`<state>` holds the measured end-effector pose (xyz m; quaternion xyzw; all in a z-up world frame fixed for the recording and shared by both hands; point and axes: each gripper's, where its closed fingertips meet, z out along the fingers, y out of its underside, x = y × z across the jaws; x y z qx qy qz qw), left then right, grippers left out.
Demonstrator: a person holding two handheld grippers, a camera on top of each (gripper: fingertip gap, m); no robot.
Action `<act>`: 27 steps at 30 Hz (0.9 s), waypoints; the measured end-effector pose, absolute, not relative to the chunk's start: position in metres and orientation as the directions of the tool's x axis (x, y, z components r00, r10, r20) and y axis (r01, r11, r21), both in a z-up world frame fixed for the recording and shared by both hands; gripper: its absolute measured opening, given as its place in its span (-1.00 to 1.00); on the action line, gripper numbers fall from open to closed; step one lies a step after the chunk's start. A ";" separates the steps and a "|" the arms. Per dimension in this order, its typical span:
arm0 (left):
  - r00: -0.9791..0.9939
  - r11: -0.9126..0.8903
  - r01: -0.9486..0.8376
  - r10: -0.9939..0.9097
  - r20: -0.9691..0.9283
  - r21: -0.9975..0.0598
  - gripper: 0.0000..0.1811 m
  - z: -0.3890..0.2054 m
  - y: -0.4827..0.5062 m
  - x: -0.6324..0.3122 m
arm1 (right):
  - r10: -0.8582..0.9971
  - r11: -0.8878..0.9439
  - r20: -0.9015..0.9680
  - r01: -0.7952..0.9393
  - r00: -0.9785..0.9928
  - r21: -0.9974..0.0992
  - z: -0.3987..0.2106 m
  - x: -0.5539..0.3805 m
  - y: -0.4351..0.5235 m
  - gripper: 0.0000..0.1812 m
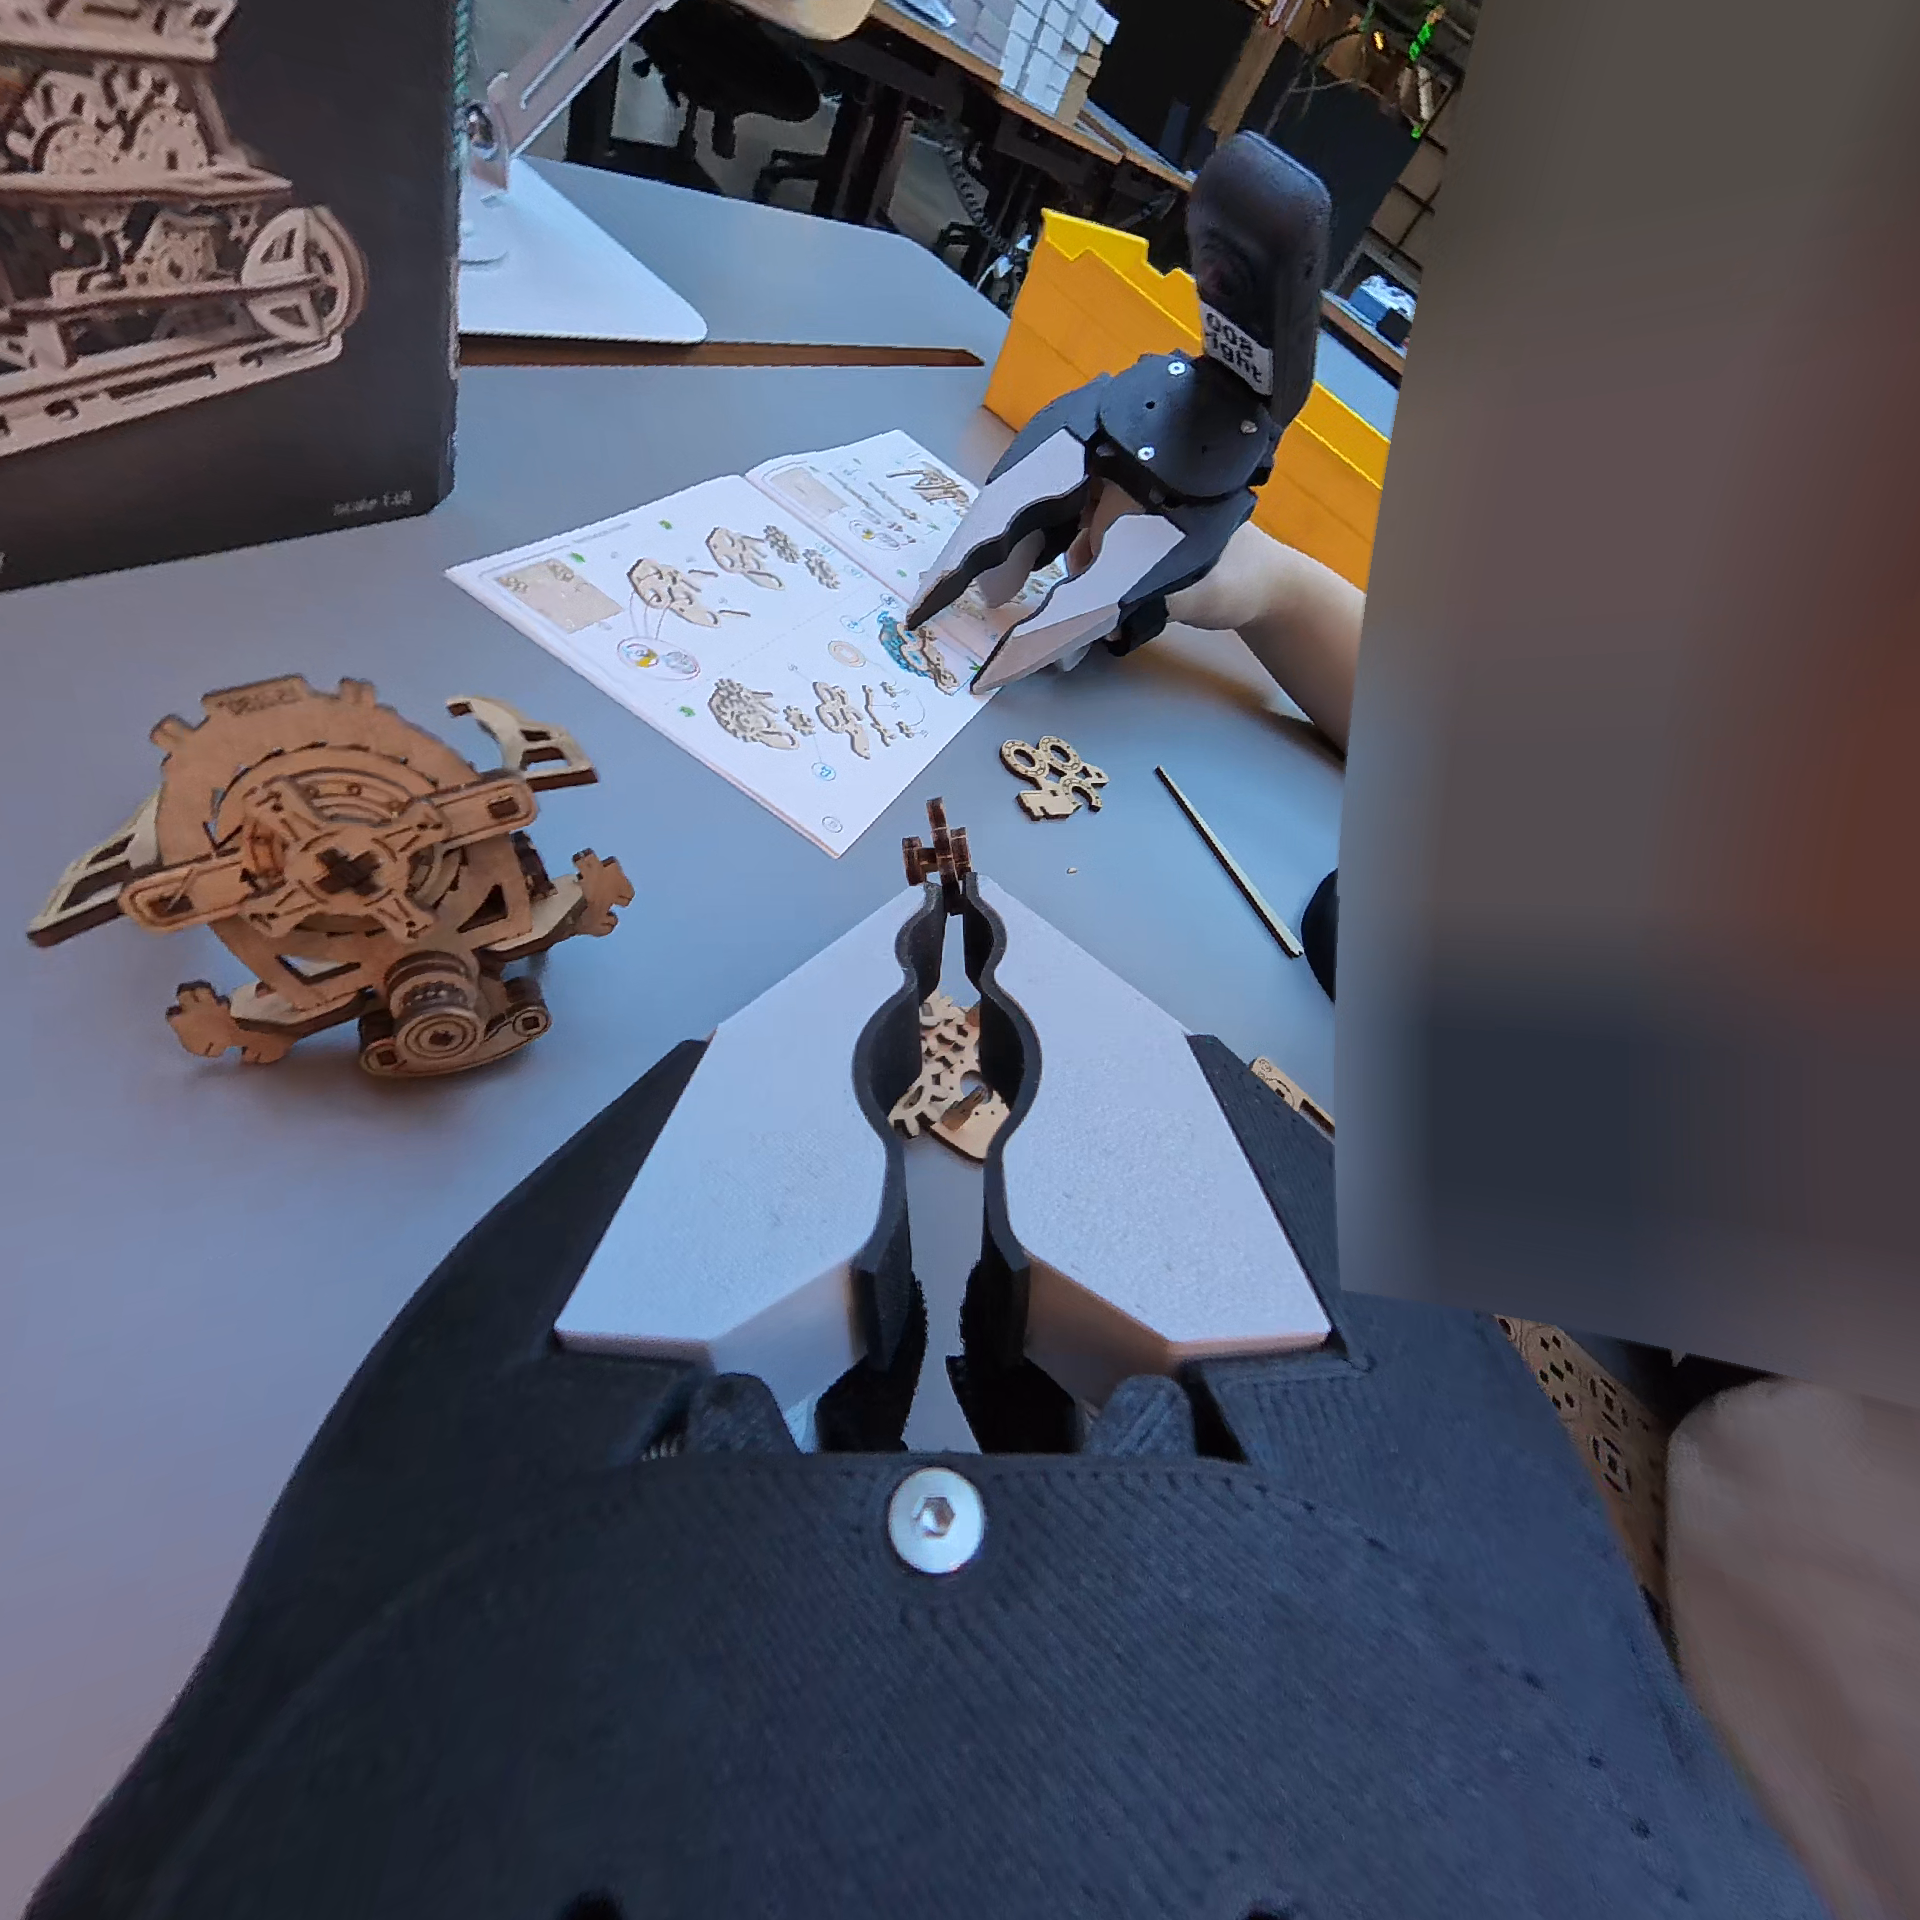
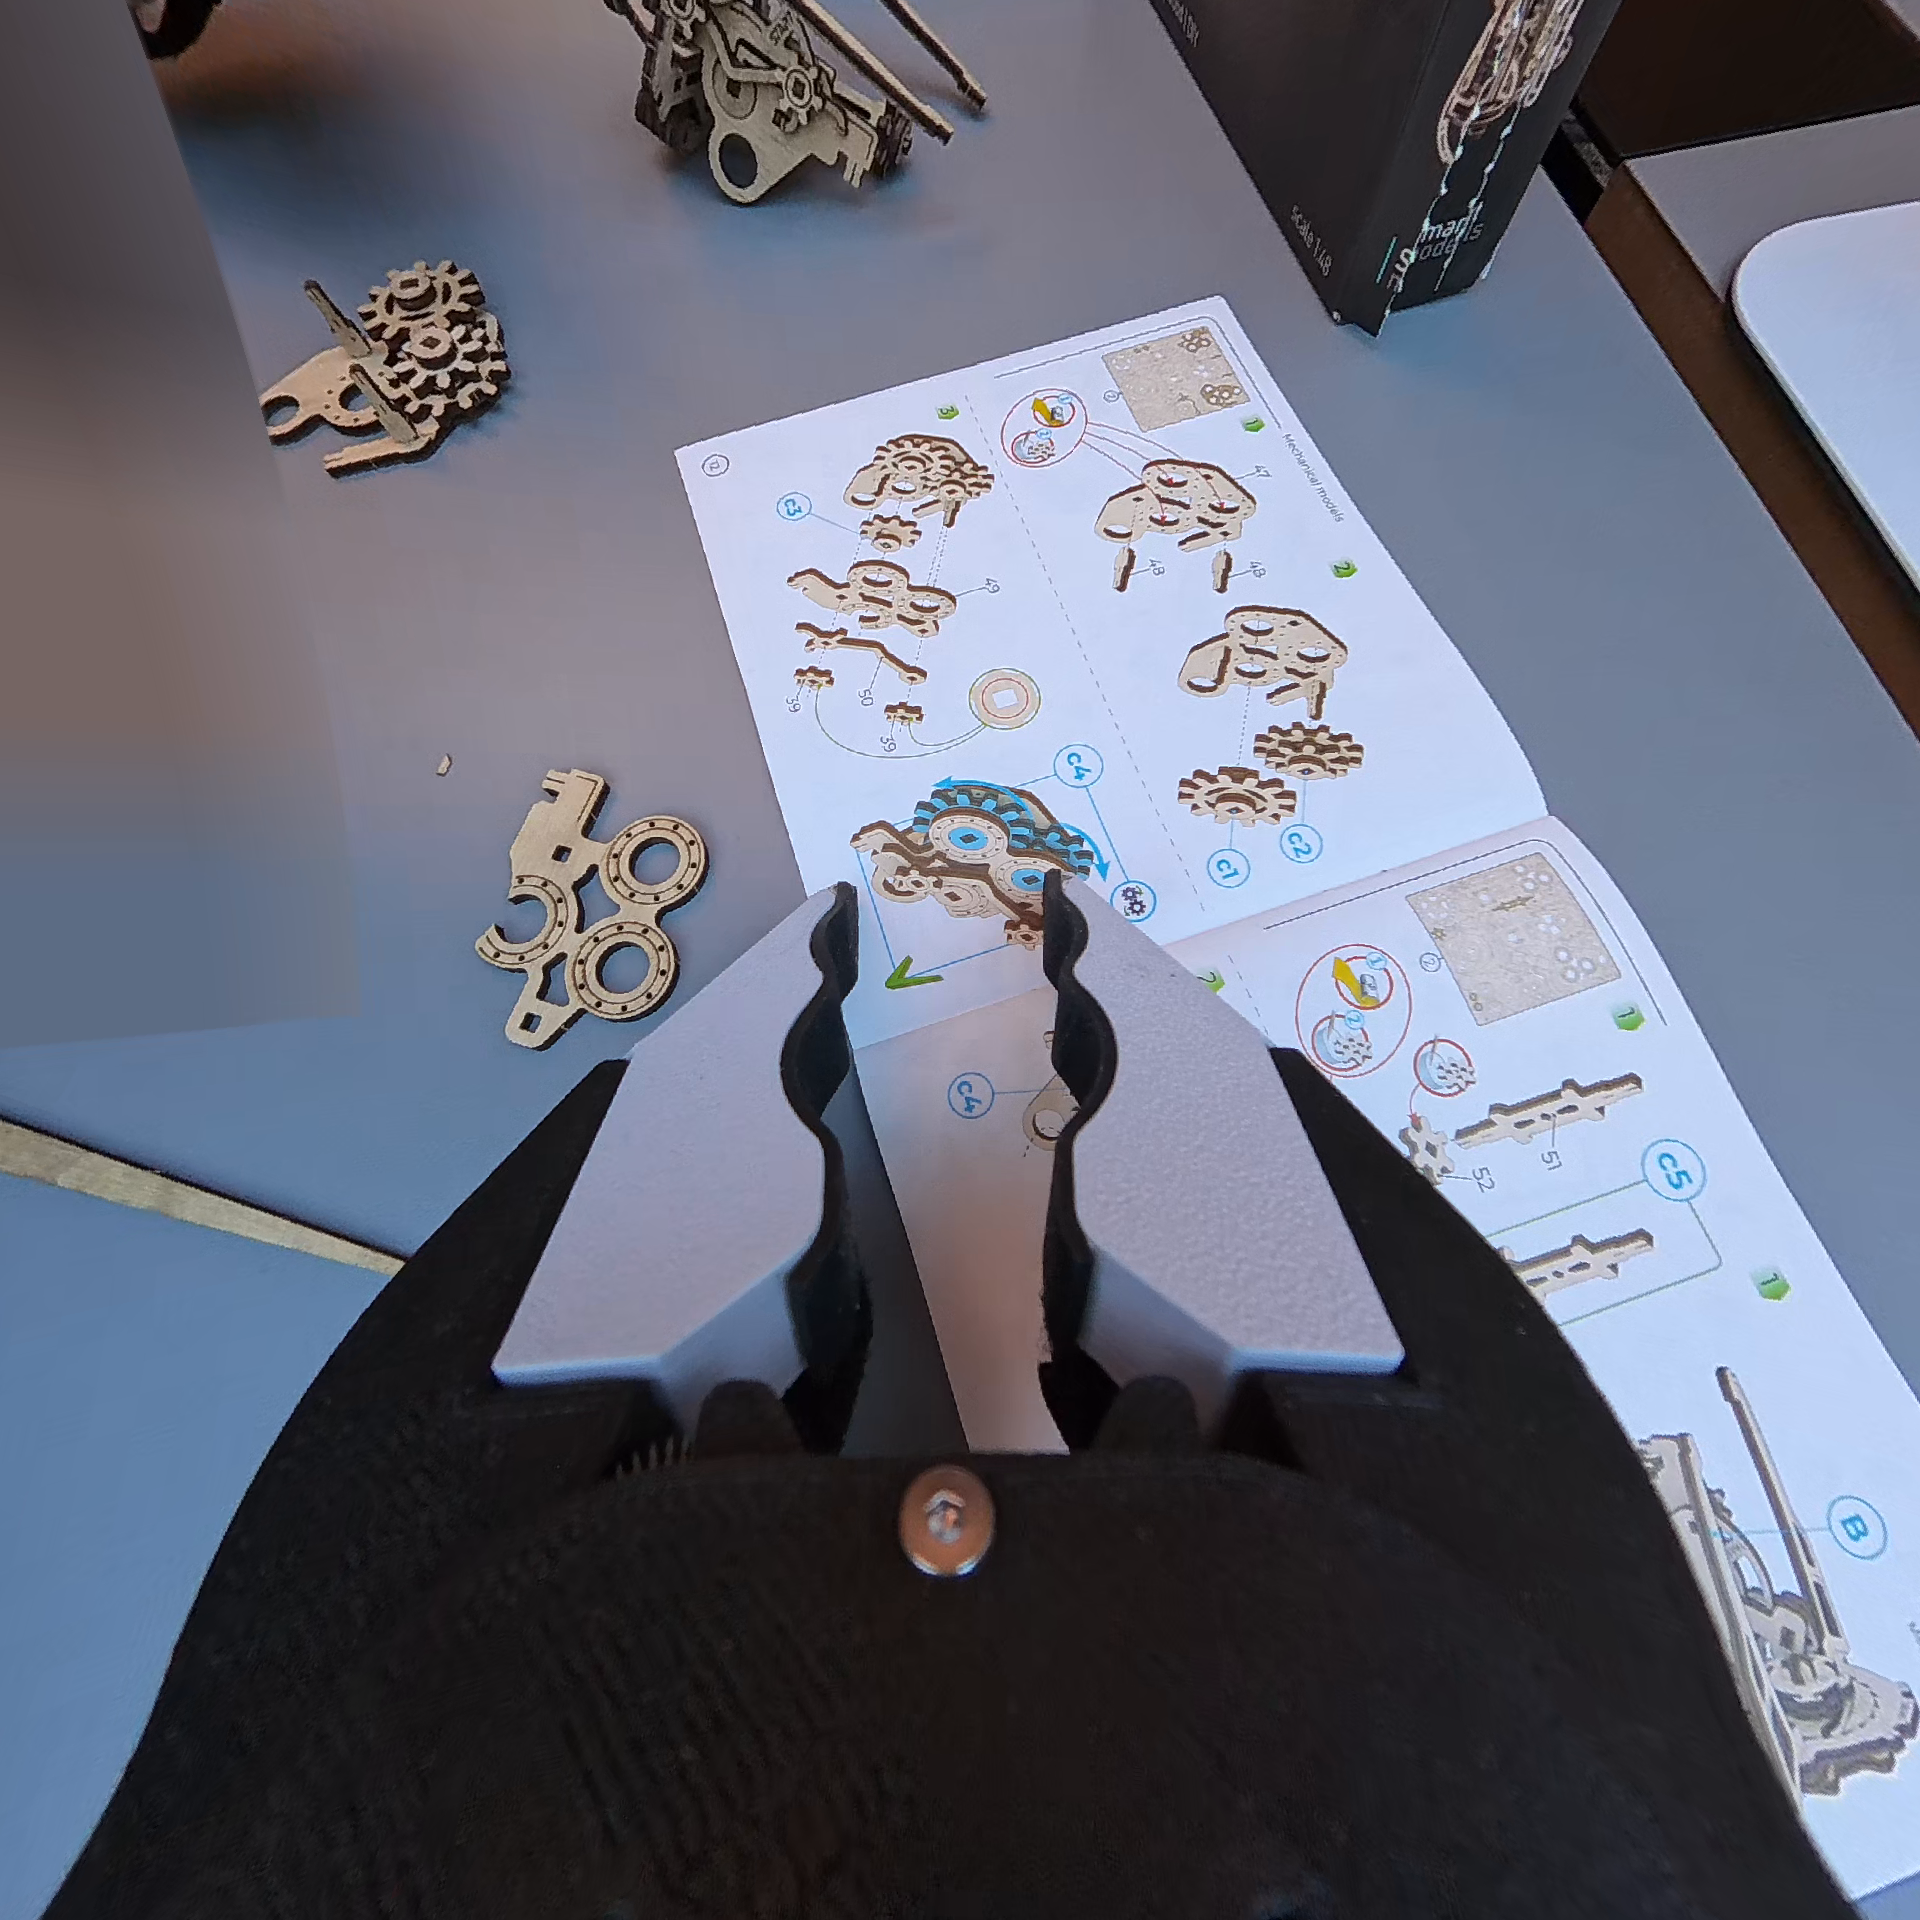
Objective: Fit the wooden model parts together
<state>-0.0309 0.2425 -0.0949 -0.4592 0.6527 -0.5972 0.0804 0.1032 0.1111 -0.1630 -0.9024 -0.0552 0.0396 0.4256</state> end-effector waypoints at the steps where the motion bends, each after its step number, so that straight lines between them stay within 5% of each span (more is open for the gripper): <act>1: -0.581 -0.122 -0.488 -0.694 0.426 -0.864 -1.00 -0.092 0.240 -0.032 | 0.135 -0.631 -0.027 0.065 0.991 -0.773 -0.163 0.103 0.111 -0.60; 5: -0.674 -0.023 -0.362 -0.683 0.279 -0.932 -0.99 -0.074 0.226 -0.041 | 0.149 -0.574 -0.072 0.027 0.986 -0.818 -0.146 0.093 0.109 -0.52; 9: -0.751 0.242 -0.072 -0.652 -0.107 -0.968 -0.99 -0.057 0.205 -0.059 | 0.212 -0.298 -0.208 -0.139 0.955 -0.944 -0.060 0.056 0.127 -0.62; 14: -0.593 0.544 0.334 -0.513 -0.620 -0.770 -0.99 -0.041 0.182 -0.083 | 0.453 -0.369 -0.419 -0.262 0.787 -0.892 -0.017 -0.041 0.148 -0.61; 20: -0.479 0.689 0.473 -0.322 -0.816 -0.549 -0.99 -0.048 0.164 -0.099 | 0.506 -0.436 -0.440 -0.220 0.742 -0.873 -0.020 -0.093 0.156 -0.54; 27: -0.473 0.705 0.531 -0.214 -0.855 -0.470 -0.99 -0.063 0.150 -0.107 | 0.577 -0.451 -0.404 -0.135 0.710 -0.882 -0.046 -0.094 0.138 -0.55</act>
